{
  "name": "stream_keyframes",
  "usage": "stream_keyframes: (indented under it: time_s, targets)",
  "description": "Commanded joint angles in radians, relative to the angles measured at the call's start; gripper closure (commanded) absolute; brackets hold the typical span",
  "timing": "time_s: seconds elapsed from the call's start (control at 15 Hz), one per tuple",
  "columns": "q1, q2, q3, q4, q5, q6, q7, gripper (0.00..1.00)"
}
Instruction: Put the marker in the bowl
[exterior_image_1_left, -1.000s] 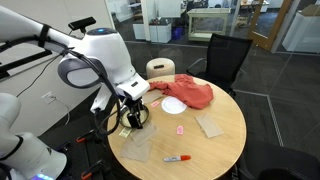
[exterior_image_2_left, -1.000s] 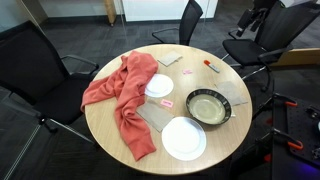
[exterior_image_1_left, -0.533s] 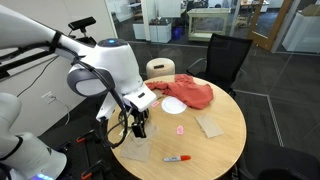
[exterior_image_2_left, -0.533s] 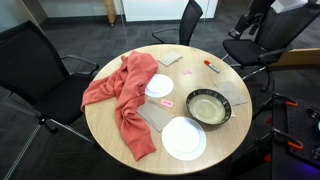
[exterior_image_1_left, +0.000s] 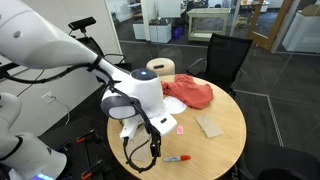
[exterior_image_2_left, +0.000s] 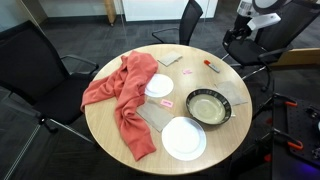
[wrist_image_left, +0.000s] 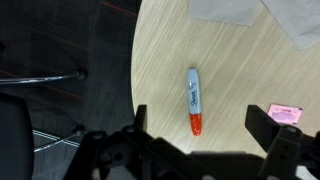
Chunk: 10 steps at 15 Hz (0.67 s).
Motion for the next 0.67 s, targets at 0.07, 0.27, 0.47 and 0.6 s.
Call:
stream_keyframes:
  time_s: [0.07, 0.27, 0.47, 0.6]
  targets:
    - [-0.011, 0.193, 0.006, 0.121, 0.08, 0.065, -0.041, 0.0]
    - [-0.031, 0.284, 0.026, 0.18, 0.126, 0.091, -0.07, 0.0]
    - [-0.054, 0.354, 0.047, 0.237, 0.166, 0.09, -0.101, 0.0]
    - [-0.065, 0.392, 0.055, 0.272, 0.18, 0.088, -0.114, 0.0]
